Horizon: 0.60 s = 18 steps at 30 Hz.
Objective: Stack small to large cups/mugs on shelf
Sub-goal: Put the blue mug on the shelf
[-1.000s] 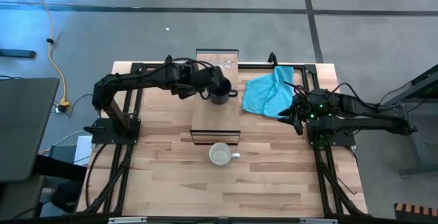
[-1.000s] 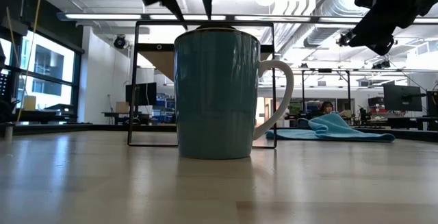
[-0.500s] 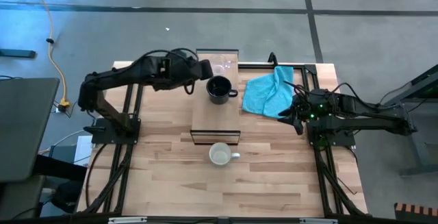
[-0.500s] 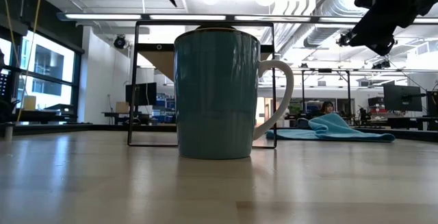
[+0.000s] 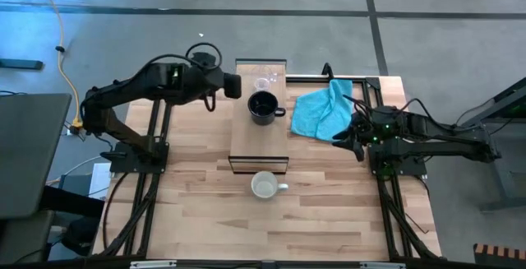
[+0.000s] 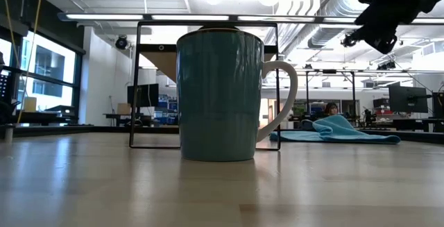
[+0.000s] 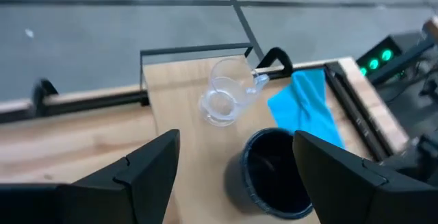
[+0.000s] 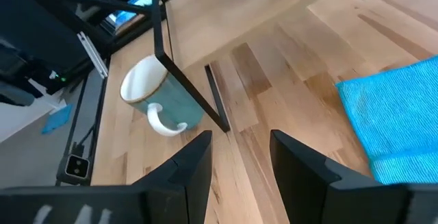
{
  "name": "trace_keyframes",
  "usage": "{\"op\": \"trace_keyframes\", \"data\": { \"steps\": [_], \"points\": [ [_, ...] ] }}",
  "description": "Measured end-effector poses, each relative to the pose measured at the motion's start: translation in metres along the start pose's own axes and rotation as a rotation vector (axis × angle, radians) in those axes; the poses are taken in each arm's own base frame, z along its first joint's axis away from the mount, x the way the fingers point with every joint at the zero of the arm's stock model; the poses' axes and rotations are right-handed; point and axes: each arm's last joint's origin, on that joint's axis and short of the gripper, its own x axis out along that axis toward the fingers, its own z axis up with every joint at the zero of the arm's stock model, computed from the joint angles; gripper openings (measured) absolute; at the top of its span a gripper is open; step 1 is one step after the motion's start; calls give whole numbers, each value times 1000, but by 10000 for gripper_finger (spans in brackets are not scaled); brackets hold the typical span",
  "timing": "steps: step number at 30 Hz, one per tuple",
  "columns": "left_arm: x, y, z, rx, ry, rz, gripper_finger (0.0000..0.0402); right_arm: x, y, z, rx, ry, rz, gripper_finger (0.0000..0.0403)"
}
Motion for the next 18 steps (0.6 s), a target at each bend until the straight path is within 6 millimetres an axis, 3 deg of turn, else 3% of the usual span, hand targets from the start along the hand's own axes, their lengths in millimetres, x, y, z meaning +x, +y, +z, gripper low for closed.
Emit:
{"op": "trace_keyframes", "data": {
  "steps": [12,18],
  "points": [
    [-13,15,0,339,48,17,271,0,3,5,137,-49,30,138],
    [-22,13,-4,472,173,-177,271,0,3,6,206,-50,33,138]
  ]
}}
